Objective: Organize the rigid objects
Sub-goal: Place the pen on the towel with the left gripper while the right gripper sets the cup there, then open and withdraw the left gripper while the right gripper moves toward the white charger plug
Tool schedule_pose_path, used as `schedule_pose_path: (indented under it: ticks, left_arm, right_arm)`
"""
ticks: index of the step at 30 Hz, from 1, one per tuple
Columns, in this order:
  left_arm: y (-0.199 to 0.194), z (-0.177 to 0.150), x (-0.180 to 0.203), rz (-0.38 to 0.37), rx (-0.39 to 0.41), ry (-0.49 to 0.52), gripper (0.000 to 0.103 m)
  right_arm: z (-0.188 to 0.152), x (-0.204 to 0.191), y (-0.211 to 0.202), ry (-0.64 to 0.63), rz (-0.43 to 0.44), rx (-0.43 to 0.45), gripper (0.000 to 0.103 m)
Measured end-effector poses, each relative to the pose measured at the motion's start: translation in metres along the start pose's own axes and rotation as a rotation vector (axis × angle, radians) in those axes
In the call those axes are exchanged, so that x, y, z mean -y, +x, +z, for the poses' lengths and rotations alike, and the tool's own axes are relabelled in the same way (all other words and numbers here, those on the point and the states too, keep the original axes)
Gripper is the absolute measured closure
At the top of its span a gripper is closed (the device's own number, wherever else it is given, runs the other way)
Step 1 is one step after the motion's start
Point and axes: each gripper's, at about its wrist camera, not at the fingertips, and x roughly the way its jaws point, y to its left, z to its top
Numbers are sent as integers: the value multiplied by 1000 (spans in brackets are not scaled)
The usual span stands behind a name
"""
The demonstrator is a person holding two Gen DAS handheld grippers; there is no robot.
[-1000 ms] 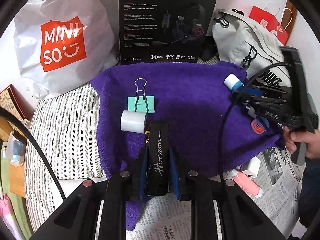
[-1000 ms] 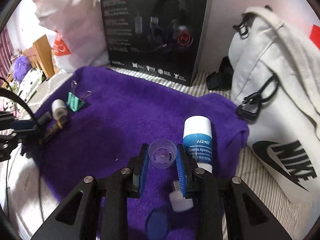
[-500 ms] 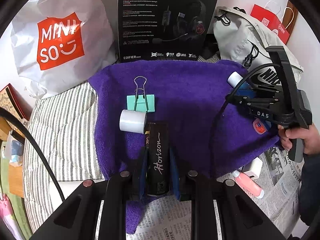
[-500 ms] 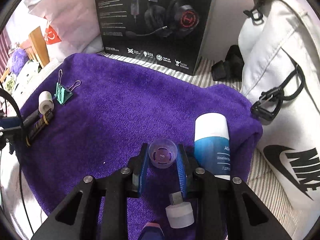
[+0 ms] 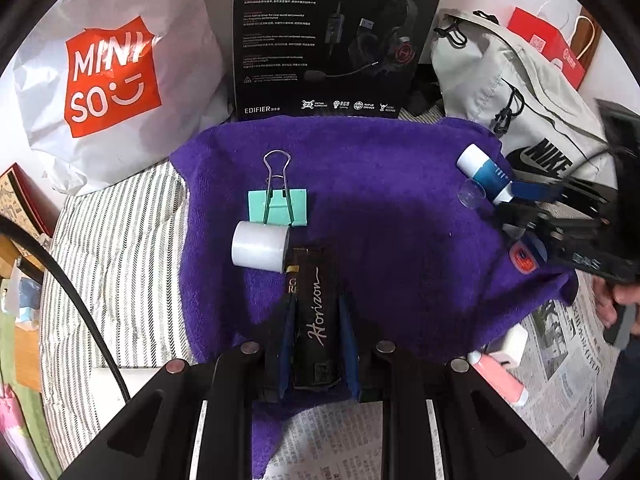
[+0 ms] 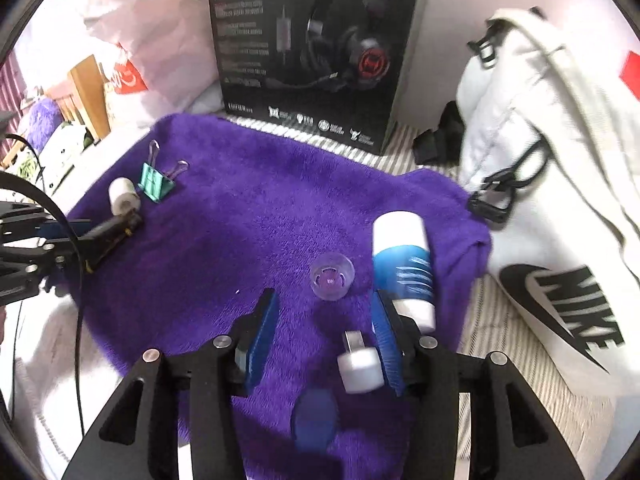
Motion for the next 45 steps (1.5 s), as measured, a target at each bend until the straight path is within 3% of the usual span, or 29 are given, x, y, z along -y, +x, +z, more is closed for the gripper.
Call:
schedule_pose_path:
  ticks: [14, 20, 24, 30, 36, 42, 45]
  left_arm:
    - [26, 19, 18, -9, -36, 43, 82]
    - [40, 19, 29, 56, -42, 75, 82]
    - [41, 15, 29, 55, -38, 62, 82]
    - [37, 12, 31, 35, -42, 61, 71]
    - [17, -6, 32, 33, -44, 21, 69]
    - [-31, -31, 27, 21, 41, -27, 57]
    - [-48, -46, 27, 27, 58, -27, 55]
  right_arm:
    - [-40, 20, -53, 139, 47, 86, 53]
    - [-54, 19, -66, 162, 63, 101, 53]
    - [-63, 19, -73, 181, 68, 103, 53]
    - [-77, 17, -83, 213, 86, 111, 53]
    - [-92, 4, -90, 198, 114, 103, 53]
    - [-103, -24, -75, 160, 240, 70, 52]
    - [-102, -37, -59, 132, 263, 54, 52]
